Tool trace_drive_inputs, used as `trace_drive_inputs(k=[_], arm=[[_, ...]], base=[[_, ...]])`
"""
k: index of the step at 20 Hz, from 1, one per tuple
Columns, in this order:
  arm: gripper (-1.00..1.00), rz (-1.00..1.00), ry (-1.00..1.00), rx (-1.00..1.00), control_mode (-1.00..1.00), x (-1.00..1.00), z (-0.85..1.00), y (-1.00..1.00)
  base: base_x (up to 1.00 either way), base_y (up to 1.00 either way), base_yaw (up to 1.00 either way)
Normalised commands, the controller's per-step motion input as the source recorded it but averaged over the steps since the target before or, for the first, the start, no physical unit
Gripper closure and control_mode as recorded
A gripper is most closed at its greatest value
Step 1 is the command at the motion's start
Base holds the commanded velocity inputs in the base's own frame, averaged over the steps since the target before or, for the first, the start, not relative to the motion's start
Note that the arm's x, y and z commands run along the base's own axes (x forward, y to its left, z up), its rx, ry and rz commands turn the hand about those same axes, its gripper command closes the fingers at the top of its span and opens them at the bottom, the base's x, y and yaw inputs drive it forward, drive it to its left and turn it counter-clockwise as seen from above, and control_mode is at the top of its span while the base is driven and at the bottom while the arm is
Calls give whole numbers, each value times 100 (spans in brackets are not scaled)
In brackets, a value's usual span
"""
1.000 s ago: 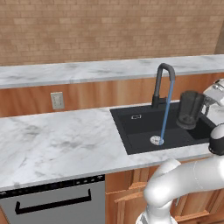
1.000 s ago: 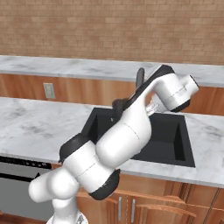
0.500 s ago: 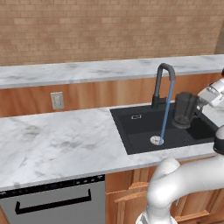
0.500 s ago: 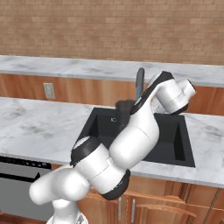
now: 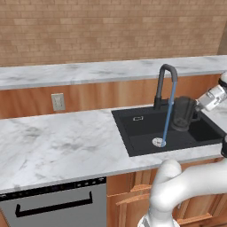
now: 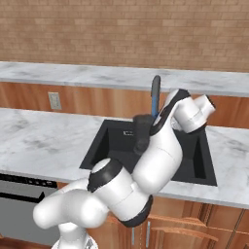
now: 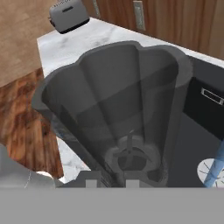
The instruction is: Turn on the sink faucet and place the jug under the water for a few seconds to fill it up.
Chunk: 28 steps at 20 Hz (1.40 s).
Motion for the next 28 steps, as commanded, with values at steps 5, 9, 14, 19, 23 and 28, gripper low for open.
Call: trace_drive_inputs(k=[5, 9, 14, 19, 23, 28], arm=[[100, -12, 0, -2, -100, 50, -8, 0], [100, -11, 0, -3, -100, 39, -14, -3], [100, -9, 0, -3, -100, 32, -18, -7], [100, -9, 0, -1, -100, 45, -12, -6], [100, -9, 0, 0, -100, 39, -9, -12], [100, -4, 0, 0, -100, -4, 0, -15]], base=[[0, 0, 0], [0, 0, 0], [0, 0, 0], [0, 0, 0], [0, 0, 0], [0, 0, 0]])
